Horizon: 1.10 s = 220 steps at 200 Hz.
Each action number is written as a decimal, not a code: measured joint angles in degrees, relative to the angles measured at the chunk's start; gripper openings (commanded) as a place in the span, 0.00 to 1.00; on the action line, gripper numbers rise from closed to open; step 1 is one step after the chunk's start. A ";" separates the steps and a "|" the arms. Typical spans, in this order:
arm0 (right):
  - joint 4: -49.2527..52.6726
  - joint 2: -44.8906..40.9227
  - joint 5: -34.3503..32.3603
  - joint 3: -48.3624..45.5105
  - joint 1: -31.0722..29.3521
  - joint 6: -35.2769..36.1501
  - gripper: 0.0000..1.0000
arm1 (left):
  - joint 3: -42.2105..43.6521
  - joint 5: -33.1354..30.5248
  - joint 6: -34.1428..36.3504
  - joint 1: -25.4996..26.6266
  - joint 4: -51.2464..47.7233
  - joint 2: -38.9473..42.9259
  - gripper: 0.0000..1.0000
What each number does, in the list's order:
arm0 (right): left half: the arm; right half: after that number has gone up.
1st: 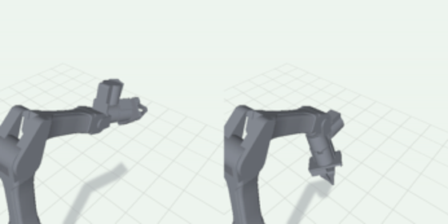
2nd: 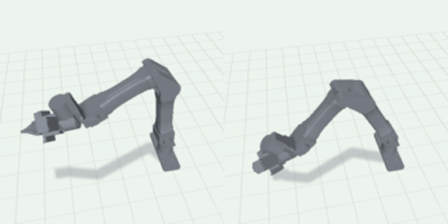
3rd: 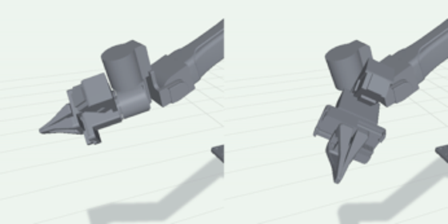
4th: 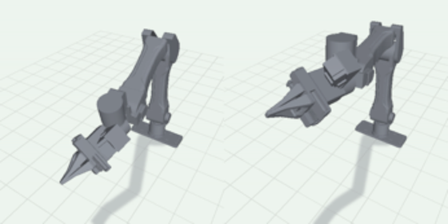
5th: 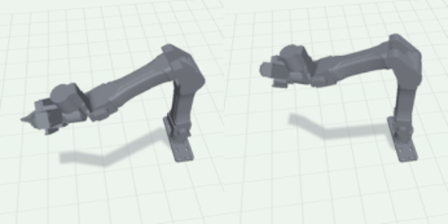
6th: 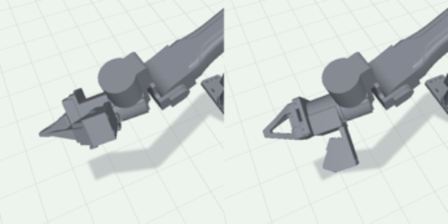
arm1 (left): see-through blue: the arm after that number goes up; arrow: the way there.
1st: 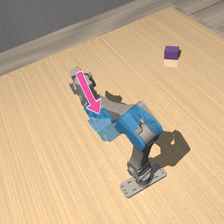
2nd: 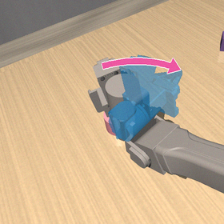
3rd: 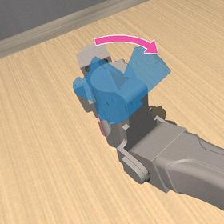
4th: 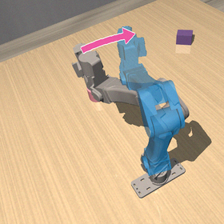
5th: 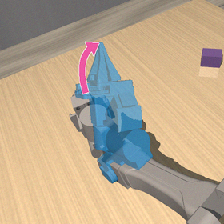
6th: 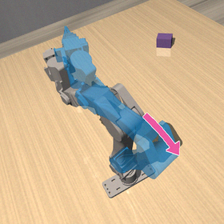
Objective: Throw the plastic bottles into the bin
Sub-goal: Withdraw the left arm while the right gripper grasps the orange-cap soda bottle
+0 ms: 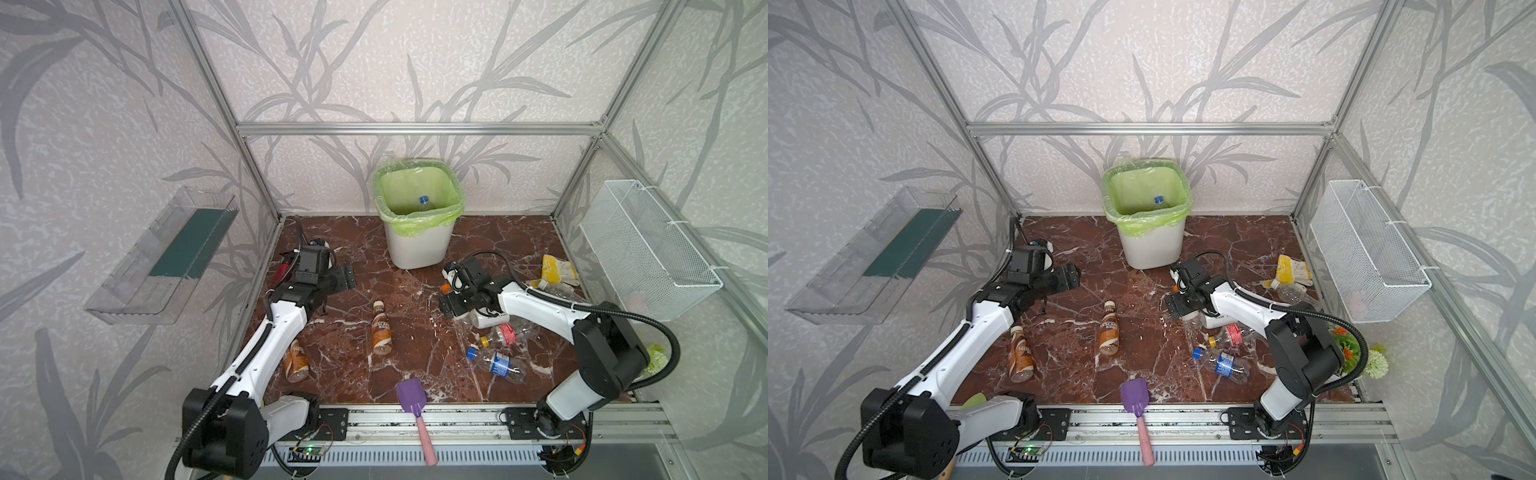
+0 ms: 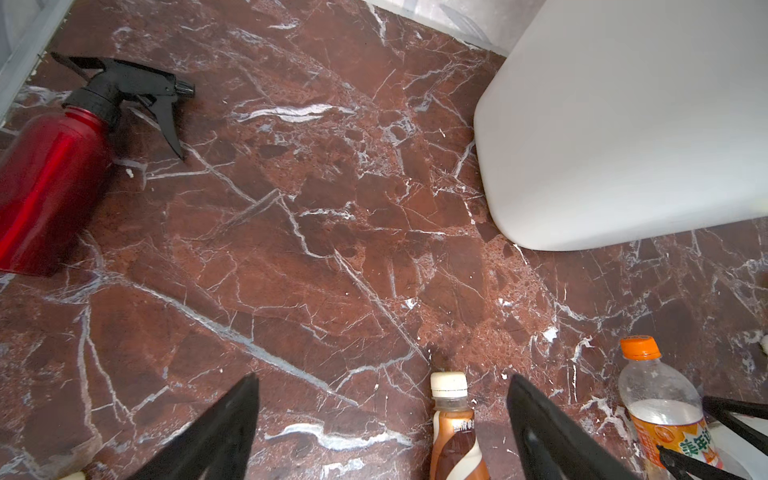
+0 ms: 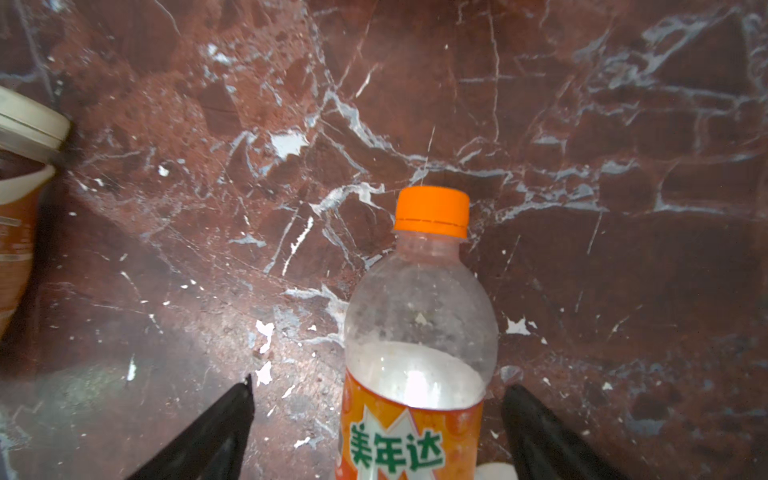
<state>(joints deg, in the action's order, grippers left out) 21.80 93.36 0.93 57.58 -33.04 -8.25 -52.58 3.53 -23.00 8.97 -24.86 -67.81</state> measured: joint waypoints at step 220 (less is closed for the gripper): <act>-5.01 5.18 -7.45 -0.44 -2.23 -4.59 0.53 | -0.20 2.71 -1.51 -0.04 1.18 -1.95 0.90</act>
<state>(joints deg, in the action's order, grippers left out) 16.80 98.54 -6.52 57.14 -35.27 -12.84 -52.77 6.24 -24.51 8.93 -23.68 -69.76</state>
